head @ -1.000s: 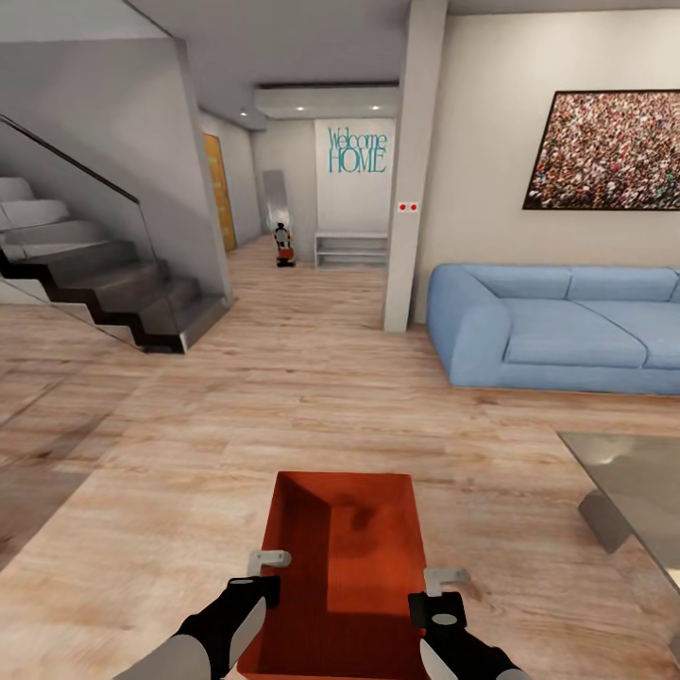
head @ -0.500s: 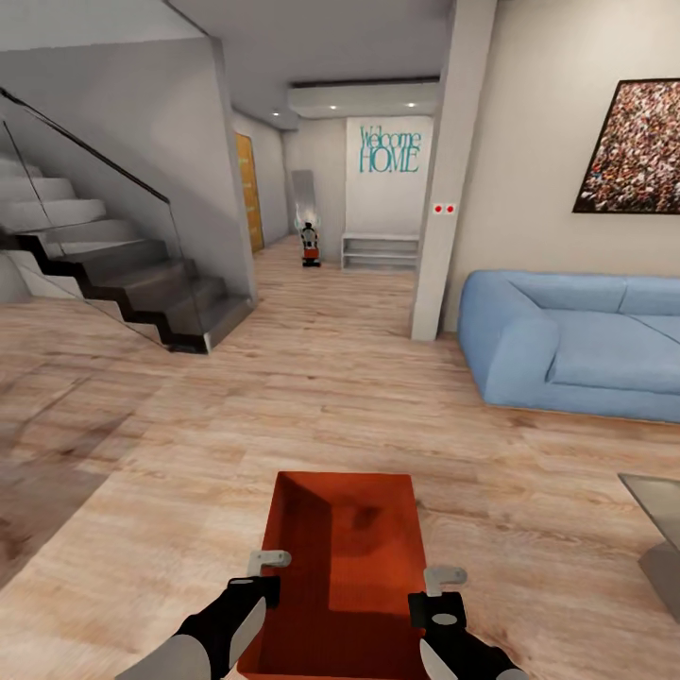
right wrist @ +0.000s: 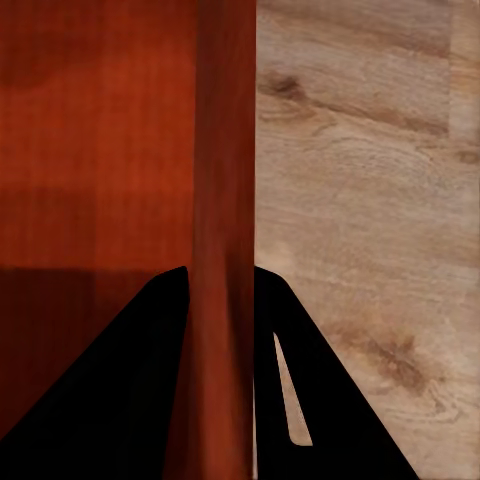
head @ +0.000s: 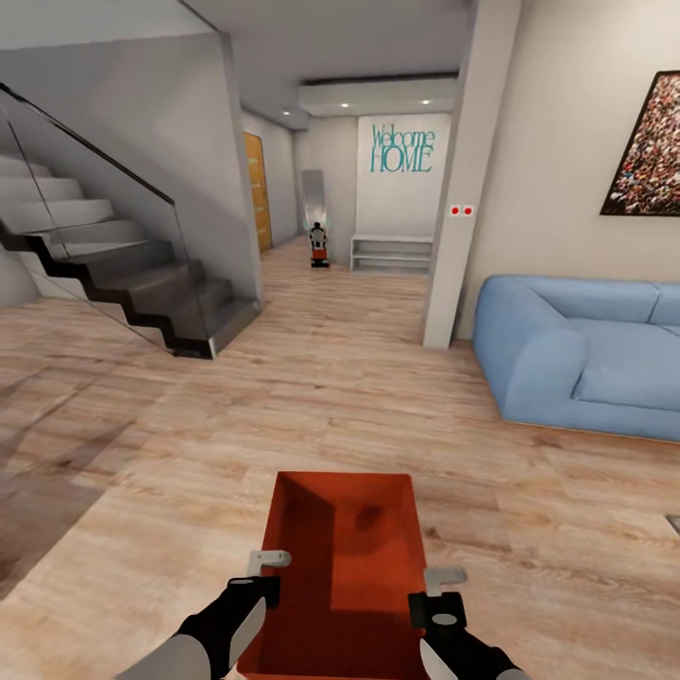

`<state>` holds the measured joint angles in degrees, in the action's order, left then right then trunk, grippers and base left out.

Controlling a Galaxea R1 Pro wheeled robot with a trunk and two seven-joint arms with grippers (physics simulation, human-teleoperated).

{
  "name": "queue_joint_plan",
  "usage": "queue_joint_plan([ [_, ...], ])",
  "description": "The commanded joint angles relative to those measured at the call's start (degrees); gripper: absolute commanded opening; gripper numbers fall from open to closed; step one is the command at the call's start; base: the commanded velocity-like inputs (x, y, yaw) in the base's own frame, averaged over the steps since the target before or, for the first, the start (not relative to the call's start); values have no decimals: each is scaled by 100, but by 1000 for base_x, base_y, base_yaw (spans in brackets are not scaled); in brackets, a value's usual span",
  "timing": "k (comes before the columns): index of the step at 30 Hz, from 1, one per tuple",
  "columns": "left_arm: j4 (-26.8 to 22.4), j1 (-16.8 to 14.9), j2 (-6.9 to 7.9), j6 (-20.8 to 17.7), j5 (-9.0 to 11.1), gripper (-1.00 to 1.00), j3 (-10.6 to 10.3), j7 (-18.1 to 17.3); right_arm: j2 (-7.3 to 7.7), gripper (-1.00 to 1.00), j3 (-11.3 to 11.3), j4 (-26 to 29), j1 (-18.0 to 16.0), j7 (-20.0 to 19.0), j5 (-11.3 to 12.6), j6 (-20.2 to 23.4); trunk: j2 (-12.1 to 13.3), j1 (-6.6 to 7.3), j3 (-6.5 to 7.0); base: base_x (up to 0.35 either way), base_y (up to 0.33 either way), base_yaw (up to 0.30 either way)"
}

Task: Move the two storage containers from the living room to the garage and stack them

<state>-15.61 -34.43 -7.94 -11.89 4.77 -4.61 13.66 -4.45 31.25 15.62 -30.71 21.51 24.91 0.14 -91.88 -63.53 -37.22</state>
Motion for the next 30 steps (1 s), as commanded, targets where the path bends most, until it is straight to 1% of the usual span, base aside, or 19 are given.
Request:
queue_joint_plan([
  [1,-29,-2,47,-51,-126,-100,-43,75,23,-100,-23,-77,-5,58,93,-5,-2,-3,-5,321,0,0],
  [30,-29,-2,47,-51,-126,-100,-40,75,11,-100,-31,-69,-5,63,101,3,-2,-3,-5,322,0,5],
])
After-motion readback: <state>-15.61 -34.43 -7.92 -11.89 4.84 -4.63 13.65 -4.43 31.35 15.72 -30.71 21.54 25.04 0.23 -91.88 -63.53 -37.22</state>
